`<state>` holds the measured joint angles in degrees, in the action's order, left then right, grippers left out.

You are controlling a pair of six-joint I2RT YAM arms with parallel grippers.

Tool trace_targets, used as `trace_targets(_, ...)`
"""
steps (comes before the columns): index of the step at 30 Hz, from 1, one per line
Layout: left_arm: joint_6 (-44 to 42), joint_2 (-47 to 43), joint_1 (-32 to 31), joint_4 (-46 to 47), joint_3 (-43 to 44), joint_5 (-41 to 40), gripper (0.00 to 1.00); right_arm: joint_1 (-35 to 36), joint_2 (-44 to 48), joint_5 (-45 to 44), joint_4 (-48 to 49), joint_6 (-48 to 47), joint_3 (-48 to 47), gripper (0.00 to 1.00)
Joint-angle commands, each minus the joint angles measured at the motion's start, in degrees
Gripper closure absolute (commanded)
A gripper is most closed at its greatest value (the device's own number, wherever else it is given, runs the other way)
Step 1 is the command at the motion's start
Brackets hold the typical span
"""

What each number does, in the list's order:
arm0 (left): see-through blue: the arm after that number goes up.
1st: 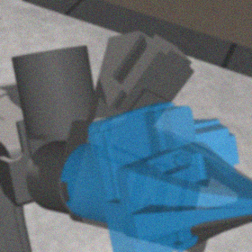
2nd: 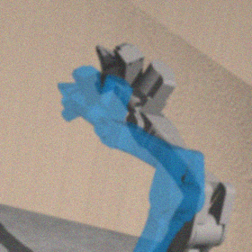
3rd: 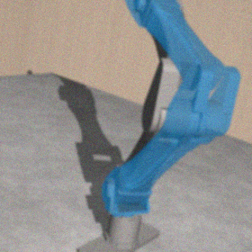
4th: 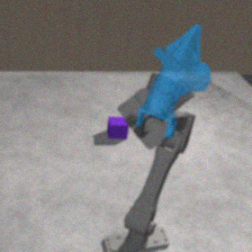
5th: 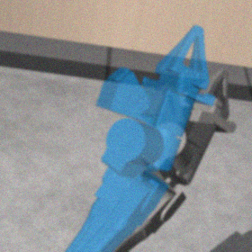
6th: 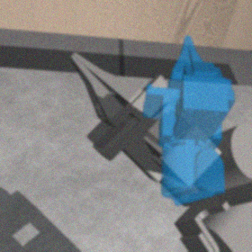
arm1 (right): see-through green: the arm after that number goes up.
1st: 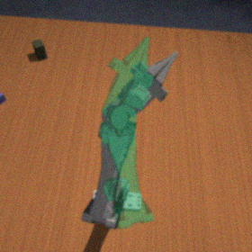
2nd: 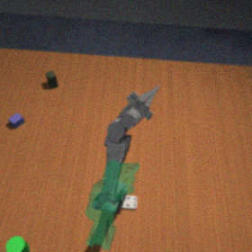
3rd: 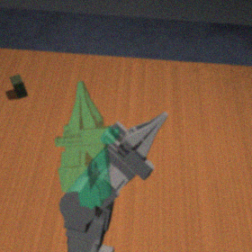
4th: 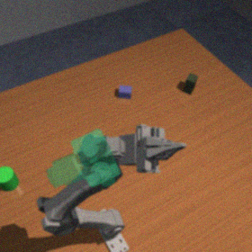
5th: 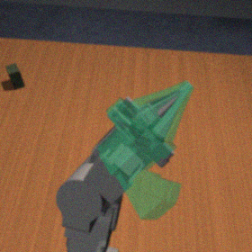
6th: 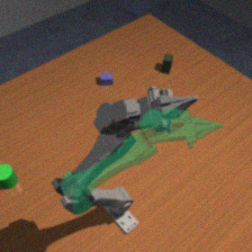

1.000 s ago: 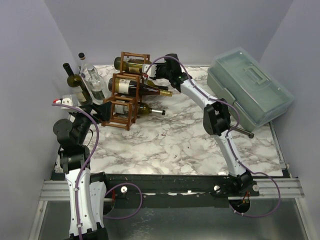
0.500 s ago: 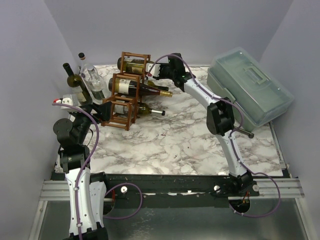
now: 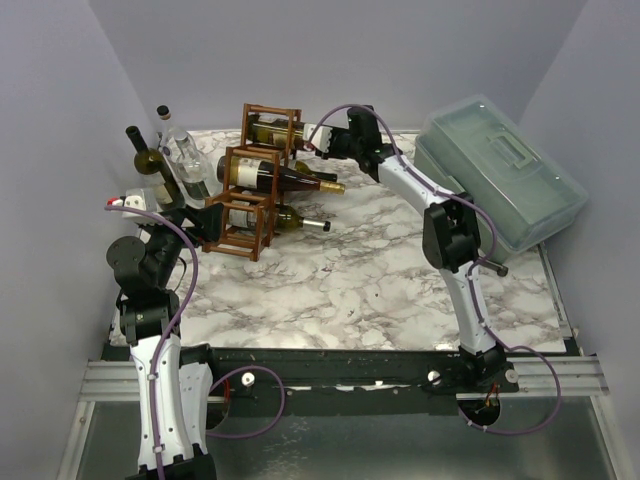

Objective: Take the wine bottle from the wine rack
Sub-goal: Pick up the wine bottle from the wine rack.

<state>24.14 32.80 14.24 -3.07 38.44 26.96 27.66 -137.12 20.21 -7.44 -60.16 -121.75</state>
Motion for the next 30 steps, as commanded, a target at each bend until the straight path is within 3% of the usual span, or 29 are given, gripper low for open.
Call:
trace_targets(1,-0.9,0.2,0.3,0.7,-0.6,-0.6,0.01,-0.4,5.0,5.2,0.3,2.5,1.6,1.0)
trace_targets(30,-1.2,1.2,0.3,0.4,-0.7,-1.1,0.01,-1.4,13.0,0.9,4.5,1.0,11.1,1.0)
